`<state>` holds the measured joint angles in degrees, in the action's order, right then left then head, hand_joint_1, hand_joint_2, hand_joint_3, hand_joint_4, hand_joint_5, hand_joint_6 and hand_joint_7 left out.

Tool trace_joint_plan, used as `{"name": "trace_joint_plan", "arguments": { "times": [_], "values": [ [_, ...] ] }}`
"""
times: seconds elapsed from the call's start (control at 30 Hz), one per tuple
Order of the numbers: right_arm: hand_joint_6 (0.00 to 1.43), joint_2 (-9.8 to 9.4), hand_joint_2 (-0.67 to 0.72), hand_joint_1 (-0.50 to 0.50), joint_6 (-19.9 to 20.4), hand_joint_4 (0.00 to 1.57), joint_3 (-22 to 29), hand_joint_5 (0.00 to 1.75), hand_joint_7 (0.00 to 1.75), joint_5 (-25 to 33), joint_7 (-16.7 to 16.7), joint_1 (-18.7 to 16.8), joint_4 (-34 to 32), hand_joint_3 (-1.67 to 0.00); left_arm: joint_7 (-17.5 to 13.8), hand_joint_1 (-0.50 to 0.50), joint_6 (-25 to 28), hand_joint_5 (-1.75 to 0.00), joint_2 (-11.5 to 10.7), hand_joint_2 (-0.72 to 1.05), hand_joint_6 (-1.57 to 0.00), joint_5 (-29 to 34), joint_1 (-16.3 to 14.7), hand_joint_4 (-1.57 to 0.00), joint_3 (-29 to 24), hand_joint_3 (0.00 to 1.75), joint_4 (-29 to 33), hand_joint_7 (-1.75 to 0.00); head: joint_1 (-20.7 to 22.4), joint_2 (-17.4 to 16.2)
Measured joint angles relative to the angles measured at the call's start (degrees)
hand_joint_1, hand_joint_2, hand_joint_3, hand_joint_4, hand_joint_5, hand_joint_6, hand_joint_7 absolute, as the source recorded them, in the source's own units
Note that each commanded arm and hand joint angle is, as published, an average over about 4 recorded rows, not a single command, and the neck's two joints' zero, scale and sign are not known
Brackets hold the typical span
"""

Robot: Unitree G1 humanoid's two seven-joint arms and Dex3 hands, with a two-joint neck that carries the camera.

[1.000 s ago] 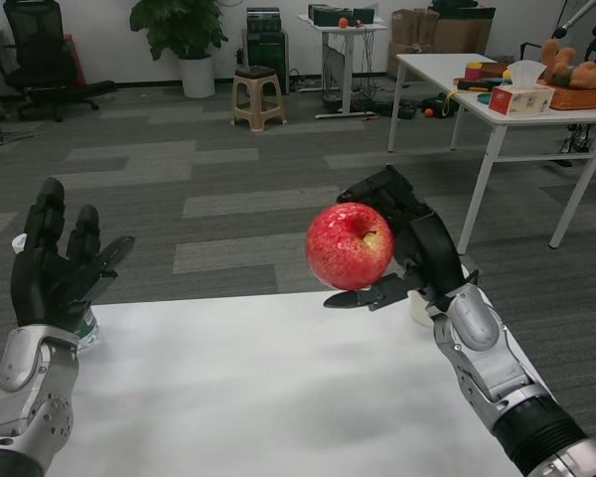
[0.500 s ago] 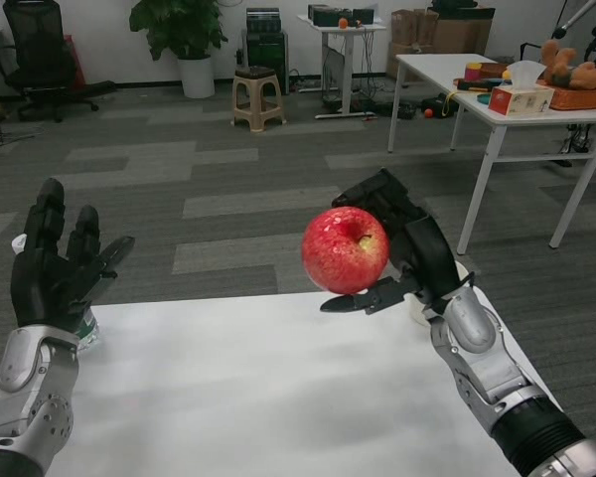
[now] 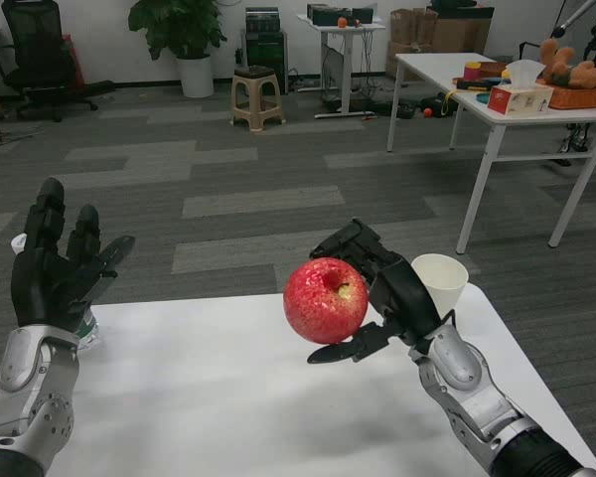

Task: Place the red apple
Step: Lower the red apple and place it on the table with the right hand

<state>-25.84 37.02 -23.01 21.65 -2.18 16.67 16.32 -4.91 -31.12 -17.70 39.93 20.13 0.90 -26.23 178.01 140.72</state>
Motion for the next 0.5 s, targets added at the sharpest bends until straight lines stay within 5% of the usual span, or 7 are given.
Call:
{"name": "trace_joint_plan", "arguments": {
  "times": [0.5],
  "values": [
    [0.8, -0.56, -0.41, 0.08, 0.26, 0.0, 0.02, 1.36, 1.61, -0.07, -0.02, -5.34, 8.41, -0.48, -0.13, -0.48, -0.02, -0.1, 0.63, 0.6, 0.0, 0.02, -0.14, 0.0, -0.12, 0.0, -0.02, 0.0, -0.43, -0.72]
  ]
}}
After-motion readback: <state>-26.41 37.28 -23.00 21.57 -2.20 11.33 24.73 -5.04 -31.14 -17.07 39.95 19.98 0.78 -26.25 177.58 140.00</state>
